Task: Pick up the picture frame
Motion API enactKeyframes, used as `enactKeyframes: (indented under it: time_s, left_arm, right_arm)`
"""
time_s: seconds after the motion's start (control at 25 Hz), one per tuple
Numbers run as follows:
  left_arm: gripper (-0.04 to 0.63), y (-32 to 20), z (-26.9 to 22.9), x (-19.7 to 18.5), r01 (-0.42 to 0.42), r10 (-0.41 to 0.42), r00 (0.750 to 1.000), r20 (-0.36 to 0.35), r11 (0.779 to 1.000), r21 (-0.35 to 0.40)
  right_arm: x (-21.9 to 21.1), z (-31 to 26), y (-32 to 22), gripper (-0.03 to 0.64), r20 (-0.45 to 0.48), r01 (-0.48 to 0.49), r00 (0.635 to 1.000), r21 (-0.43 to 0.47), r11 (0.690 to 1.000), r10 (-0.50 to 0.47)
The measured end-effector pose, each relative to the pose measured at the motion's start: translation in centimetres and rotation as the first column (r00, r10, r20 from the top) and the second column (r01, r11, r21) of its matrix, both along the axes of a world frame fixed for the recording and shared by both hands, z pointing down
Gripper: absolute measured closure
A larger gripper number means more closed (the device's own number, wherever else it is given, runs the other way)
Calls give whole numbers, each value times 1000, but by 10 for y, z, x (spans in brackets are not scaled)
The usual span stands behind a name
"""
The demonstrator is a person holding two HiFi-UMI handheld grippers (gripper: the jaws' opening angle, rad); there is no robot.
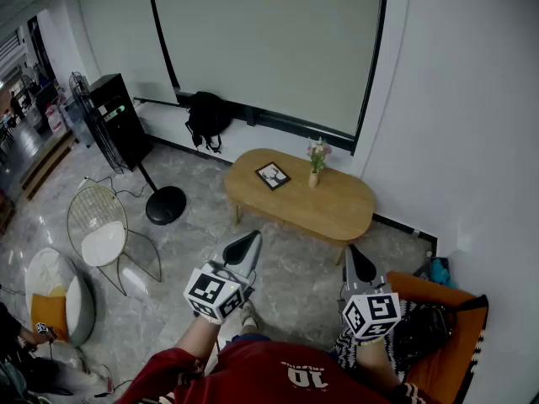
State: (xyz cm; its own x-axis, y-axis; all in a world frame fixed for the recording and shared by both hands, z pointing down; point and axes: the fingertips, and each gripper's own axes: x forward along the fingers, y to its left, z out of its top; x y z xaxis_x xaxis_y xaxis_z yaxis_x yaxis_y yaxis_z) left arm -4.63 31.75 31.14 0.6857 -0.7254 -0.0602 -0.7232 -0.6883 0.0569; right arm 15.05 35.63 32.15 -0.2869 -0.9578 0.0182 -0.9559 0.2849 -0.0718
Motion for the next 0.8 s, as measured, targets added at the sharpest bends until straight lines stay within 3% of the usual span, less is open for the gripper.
enactKeyframes:
  time_s: [0.8]
  left_arm:
    - [598,26,-3,-9,11,-11,1000,3,1000,8]
  right_arm:
    - [-16,-6,22,618,-27,25,999,14,1000,-24]
